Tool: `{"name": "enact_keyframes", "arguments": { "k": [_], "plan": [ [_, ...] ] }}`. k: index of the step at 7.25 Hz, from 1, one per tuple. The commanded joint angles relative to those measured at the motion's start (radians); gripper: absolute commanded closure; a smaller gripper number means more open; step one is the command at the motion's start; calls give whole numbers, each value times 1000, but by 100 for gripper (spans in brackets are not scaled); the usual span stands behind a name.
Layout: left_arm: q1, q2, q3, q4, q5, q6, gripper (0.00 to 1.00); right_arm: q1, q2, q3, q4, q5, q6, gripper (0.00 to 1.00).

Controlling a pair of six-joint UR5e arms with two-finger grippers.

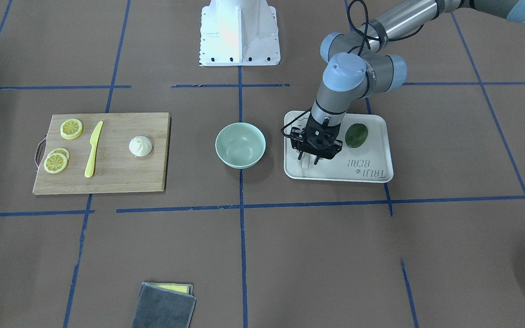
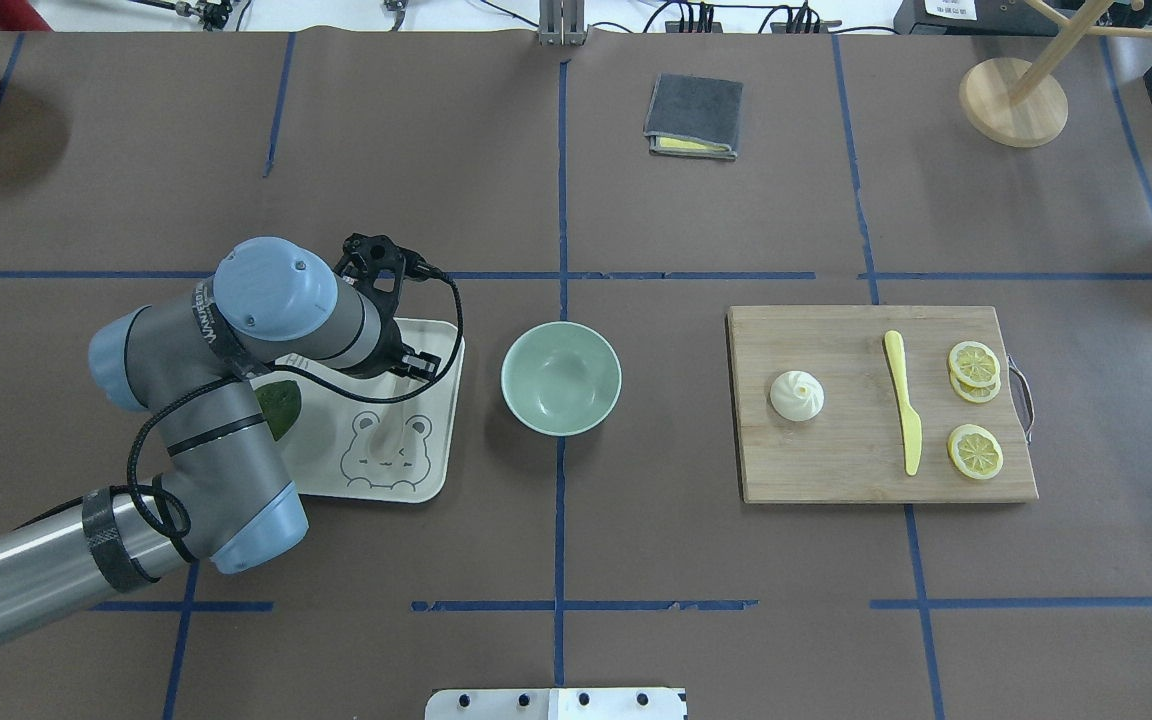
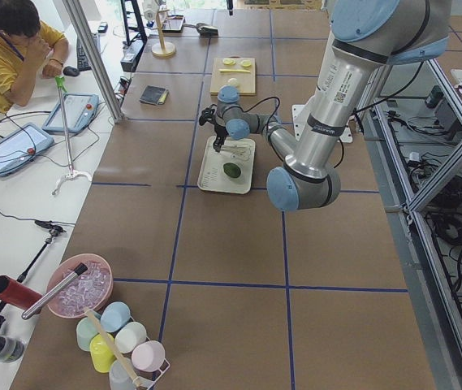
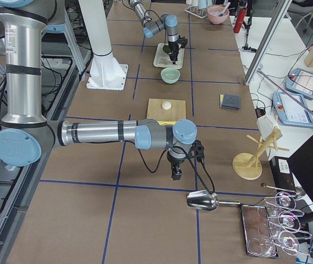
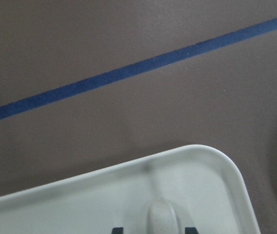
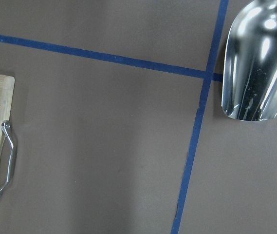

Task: Put spoon and bun in bowl

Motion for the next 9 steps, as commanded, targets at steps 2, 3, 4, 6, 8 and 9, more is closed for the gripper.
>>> {"name": "enact_keyframes", "arguments": {
  "k": [2,3,4,6,8,9],
  "plan": [
    [9,-5,-13,28,-9,-2,99,0,0,0,0,0,0,0],
    [8,-7,-45,73,-9,-2,100,0,0,0,0,0,0,0],
    [9,-7,-73,113,-7,-2,100,0,0,0,0,0,0,0],
    [8,-71,-126,189,-7,-8,100,0,0,-3,0,0,0,0],
    [23,-193,-88,158,-4,-26,100,0,0,-2,0,3,0,0],
    [29,-277,3,110,-1,-26,100,0,0,0,2,3,-1,0]
  ]
}}
